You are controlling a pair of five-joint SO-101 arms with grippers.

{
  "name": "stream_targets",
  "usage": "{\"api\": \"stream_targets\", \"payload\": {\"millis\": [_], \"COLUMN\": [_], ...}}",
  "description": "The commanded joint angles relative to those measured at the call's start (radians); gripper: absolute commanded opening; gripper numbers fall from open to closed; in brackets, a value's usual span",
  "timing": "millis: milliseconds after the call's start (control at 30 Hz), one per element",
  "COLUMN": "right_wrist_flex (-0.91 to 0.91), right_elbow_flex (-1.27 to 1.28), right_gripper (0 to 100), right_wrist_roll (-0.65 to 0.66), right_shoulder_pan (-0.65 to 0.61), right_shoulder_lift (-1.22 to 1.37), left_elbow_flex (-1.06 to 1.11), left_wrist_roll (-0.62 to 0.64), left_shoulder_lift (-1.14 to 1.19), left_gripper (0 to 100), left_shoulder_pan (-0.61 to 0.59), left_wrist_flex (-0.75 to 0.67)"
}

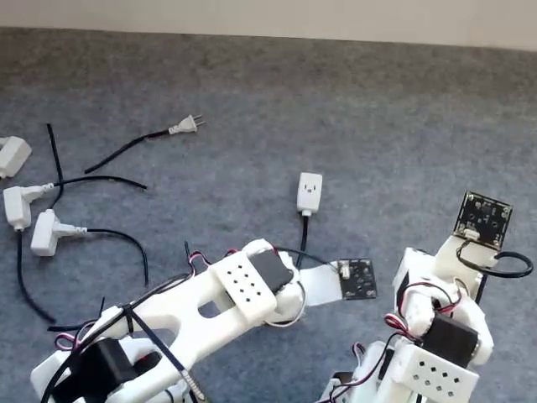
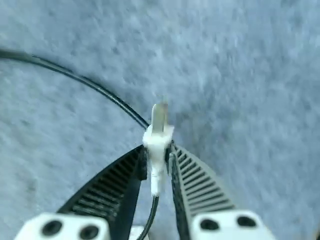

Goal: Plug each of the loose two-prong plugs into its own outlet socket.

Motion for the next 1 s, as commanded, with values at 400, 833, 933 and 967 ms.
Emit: {"api": "stream_targets", "payload": {"millis": [400,833,933,967], "right_wrist_flex": [0.004,0.054,0.134,0.165], "right_elbow_flex": [0.045,-0.208,-0.398,-0.460], "right_gripper": [0.8,0.8,0.8,0.8], "right_wrist_roll": [0.120,0.224,0.247,0.265], "right_shoulder_pan": [-0.185,-0.584,-0.716,-0.766], "right_shoulder_lift": [-0.007,0.496,0.740,0.808], "left_elbow_flex": [-0.297,-0.460,-0.394,-0.358], "left_wrist_roll": [0.072,-0.184,-0.276,-0.307], "left_shoulder_lift": [-0.044,-0.035,-0.035,-0.035], "left_gripper": [18,18,18,18], "left_shoulder_pan": [-0.628,-1.466,-1.607,-1.644], "left_wrist_flex": [0.140,0.325,0.221,0.169]}}
